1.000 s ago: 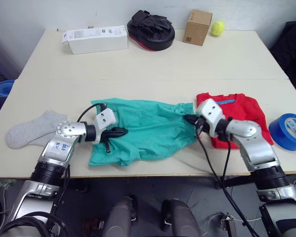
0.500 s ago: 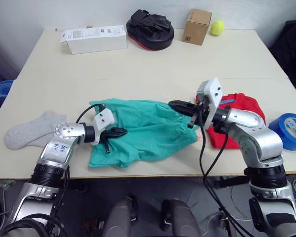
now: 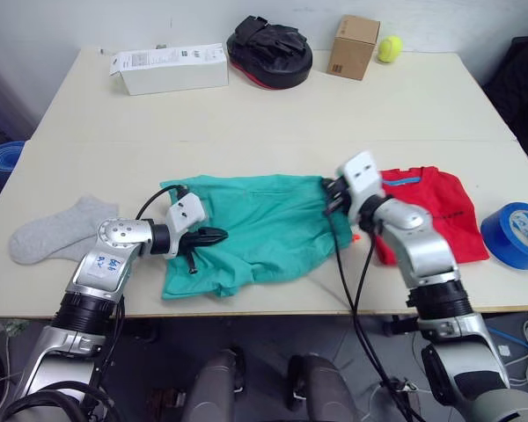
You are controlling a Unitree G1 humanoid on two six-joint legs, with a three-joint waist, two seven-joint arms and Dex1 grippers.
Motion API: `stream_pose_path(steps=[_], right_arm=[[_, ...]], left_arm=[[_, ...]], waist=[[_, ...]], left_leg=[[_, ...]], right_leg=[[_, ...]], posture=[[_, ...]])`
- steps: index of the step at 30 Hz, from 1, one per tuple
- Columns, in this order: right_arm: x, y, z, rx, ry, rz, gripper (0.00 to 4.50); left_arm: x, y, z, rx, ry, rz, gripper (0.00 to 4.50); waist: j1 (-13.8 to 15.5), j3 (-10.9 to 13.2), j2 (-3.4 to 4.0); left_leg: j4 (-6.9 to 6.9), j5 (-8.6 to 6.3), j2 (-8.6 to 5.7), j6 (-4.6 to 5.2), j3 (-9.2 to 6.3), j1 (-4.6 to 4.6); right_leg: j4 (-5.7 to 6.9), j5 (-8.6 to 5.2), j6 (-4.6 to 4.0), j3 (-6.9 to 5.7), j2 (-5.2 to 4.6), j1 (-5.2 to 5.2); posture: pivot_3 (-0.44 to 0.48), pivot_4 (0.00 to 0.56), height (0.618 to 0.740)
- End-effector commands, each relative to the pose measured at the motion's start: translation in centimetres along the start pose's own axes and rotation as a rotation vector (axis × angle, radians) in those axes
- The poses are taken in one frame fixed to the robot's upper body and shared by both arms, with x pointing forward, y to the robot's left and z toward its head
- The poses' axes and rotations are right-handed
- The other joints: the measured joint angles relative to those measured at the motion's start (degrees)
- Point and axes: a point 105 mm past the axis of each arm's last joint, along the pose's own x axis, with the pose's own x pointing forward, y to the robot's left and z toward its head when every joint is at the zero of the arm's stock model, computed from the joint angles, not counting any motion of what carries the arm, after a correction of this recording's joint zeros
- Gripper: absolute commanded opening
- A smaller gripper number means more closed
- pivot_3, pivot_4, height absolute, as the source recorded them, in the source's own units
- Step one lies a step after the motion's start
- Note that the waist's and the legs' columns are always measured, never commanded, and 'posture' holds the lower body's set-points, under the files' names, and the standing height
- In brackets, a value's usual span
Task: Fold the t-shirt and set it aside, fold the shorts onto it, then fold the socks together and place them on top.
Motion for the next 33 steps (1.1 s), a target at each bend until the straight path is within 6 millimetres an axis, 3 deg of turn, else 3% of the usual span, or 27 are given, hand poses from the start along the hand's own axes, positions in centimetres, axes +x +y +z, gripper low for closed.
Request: stream_pose_path(steps=[1,3,5,8,10,13,17,20,28,30,33], right_arm=[[0.1,-1.6,-0.5,0.113,0.021,-0.053,0.00],[0.2,-1.5,-0.1,0.097,0.009,-0.049,0.00],[0.1,-0.7,2.0,0.101,-0.088,0.002,0.00],[-2.1,2.6,7.0,0.155,-0.308,0.241,0.00],[-4.5,5.5,8.3,0.109,-0.338,0.434,0.00],[-6.3,7.8,6.7,0.007,-0.238,0.558,0.00],[-6.7,9.4,2.1,-0.069,-0.076,0.599,0.00],[-5.6,9.1,-1.1,-0.177,0.034,0.524,0.00],[-3.5,6.3,-5.1,-0.193,0.186,0.325,0.00],[-3.5,5.8,-5.5,-0.178,0.199,0.310,0.00],[-3.9,6.5,-5.3,-0.115,0.192,0.350,0.00]], left_arm=[[-0.3,-0.2,-0.4,-0.003,0.012,0.002,0.01],[-0.2,-0.2,-0.3,-0.003,0.010,0.002,0.01],[-0.2,-0.1,-0.1,-0.002,0.002,0.007,0.01],[-0.4,0.2,0.4,-0.012,-0.019,0.015,0.01],[-0.5,0.3,0.5,-0.012,-0.020,0.018,0.01],[-0.5,0.2,0.4,-0.011,-0.017,0.016,0.01],[-0.4,0.0,0.4,-0.008,-0.019,0.014,0.01],[-0.5,-0.1,0.6,-0.009,-0.022,0.012,0.01],[-0.9,-0.3,0.8,0.005,-0.021,0.007,0.01],[-1.2,-0.5,1.6,0.015,-0.044,0.001,0.01],[-1.6,-1.8,6.9,-0.033,-0.232,-0.062,0.01]], waist=[[-0.19,0.00,0.00],[-0.64,0.00,0.01],[-1.21,0.01,0.02],[-1.45,0.06,0.10],[-1.35,0.06,0.11],[-0.92,0.00,0.00],[-0.77,-0.02,-0.03],[-1.14,-0.01,-0.03],[-1.17,-0.01,-0.03],[-1.16,-0.02,-0.03],[-0.80,-0.01,-0.06]], left_leg=[[-0.04,0.00,0.00,0.00,0.00,0.01],[-0.17,0.04,0.00,-0.03,0.01,0.04],[-0.25,0.08,0.00,-0.03,0.02,0.05],[-0.29,0.24,0.00,0.23,0.03,0.04],[-0.31,0.24,0.02,0.24,0.02,0.04],[-0.32,0.15,0.04,0.27,-0.16,0.06],[-0.33,-0.22,0.01,0.26,-0.11,0.01],[-0.31,-0.18,-0.03,0.30,0.03,0.00],[-0.33,0.02,0.01,0.00,0.06,0.01],[-0.32,0.01,0.00,0.00,0.05,0.02],[-0.30,0.02,0.01,0.01,0.03,0.01]], right_leg=[[0.00,0.00,0.00,0.00,0.00,-0.01],[0.00,0.00,0.00,-0.01,0.01,-0.03],[0.01,0.00,0.00,-0.02,0.02,-0.05],[0.02,0.00,0.00,-0.03,0.04,-0.08],[0.03,0.00,0.00,-0.03,0.05,-0.09],[0.02,0.01,0.02,-0.14,0.05,-0.03],[-0.41,0.04,0.07,-0.13,0.03,0.09],[-0.42,0.05,0.08,-0.04,-0.01,0.05],[-0.38,0.10,0.07,-0.07,0.01,0.00],[-0.40,0.10,0.07,-0.07,0.00,0.03],[-0.40,0.12,0.07,-0.07,-0.01,0.05]], posture=[[0.000,0.150,0.740],[0.000,0.150,0.740],[0.000,0.150,0.740],[0.000,0.150,0.740],[0.000,0.150,0.740],[0.000,0.150,0.740],[0.000,0.150,0.740],[0.000,0.150,0.740],[0.000,0.150,0.740],[0.000,0.150,0.740],[0.000,0.150,0.740]])
